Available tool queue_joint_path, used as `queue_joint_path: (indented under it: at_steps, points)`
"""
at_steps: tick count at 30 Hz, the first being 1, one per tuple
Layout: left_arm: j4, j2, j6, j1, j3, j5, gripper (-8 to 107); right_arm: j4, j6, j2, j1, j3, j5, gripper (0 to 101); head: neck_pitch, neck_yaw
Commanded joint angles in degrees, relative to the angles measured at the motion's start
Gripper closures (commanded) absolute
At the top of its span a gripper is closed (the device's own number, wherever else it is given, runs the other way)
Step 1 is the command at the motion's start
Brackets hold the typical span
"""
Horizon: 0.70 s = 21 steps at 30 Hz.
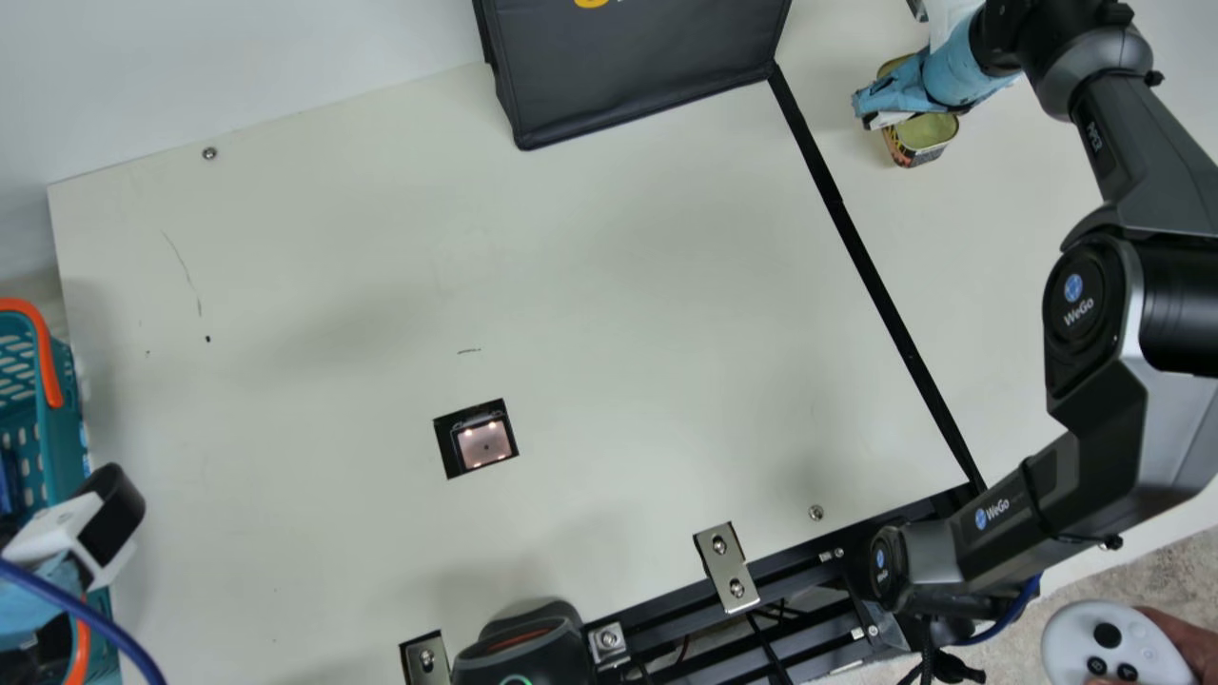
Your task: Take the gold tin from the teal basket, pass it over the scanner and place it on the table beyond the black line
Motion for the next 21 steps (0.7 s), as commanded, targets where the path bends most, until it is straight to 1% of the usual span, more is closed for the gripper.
queue_joint_path:
  at_steps: [1, 6, 12, 21]
  points:
    - [0.0, 0.0, 0.0, 0.0, 0.0, 0.0, 9, 1.53, -1.96, 0.69, -0.12, -0.88, -0.13, 101, -1.66, -0.13]
    - [0.0, 0.0, 0.0, 0.0, 0.0, 0.0, 9, 4.92, -4.99, 2.19, -0.39, -2.66, -0.74, 101, -1.66, -0.13]
    - [0.0, 0.0, 0.0, 0.0, 0.0, 0.0, 9, 8.22, -7.39, 3.34, -0.61, -3.57, -2.03, 101, -1.66, -0.13]
    - [0.0, 0.0, 0.0, 0.0, 0.0, 0.0, 9, 9.69, -8.27, 4.73, -0.25, -3.42, -4.63, 101, -1.66, -0.13]
